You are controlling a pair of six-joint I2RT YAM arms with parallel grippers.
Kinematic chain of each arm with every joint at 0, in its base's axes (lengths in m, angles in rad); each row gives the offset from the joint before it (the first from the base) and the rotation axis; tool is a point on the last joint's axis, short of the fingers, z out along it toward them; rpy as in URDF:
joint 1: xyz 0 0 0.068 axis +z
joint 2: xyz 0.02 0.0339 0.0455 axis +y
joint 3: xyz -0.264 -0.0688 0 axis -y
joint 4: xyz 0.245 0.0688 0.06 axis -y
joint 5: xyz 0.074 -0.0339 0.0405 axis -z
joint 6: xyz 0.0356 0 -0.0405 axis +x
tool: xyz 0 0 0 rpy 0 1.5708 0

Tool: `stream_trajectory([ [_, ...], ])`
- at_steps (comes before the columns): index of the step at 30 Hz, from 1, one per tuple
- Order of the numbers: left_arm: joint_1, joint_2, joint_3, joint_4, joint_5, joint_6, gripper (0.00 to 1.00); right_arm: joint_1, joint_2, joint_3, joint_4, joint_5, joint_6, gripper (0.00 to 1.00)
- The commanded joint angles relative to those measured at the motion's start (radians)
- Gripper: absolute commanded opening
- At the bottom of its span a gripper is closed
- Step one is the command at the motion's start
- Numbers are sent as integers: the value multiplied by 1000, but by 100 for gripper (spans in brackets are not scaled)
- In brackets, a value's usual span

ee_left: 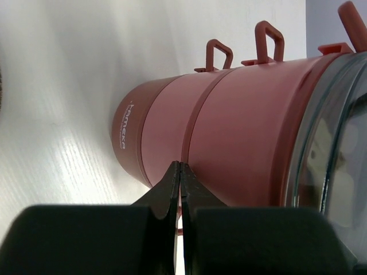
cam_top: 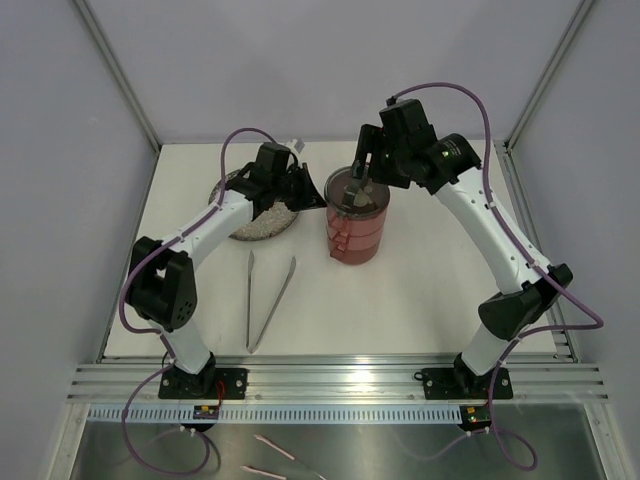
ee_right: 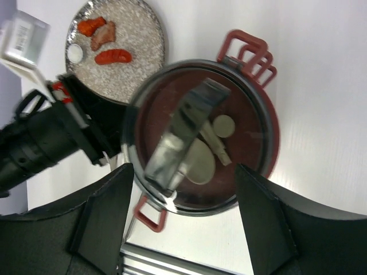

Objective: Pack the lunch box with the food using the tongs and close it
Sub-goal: Adjust the box lid on the packing box.

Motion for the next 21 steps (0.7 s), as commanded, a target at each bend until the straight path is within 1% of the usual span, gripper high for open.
stream_trajectory([
  [1, -52, -33, -15, 49, 31, -11, 0, 35, 30, 96, -63, 79, -25, 77],
  [7, -55, -56, -20, 15, 17, 21, 0, 61, 96, 170, -149, 161, -23, 72],
  [8, -55, -57, -18, 12, 21, 24, 0, 66, 114, 194, -164, 207, -23, 72],
  [12, -55, -56, -27, 27, 52, 15, 0, 97, 150, 245, -232, 290, -16, 73],
  [17, -60, -45, -47, 50, 68, 9, 0, 104, 157, 234, -236, 301, -13, 73],
  [19, -66, -41, -47, 53, 74, 9, 0, 104, 165, 237, -244, 296, -11, 69],
  [21, -75, -31, -49, 65, 77, 4, 0, 104, 173, 245, -250, 292, -6, 68],
])
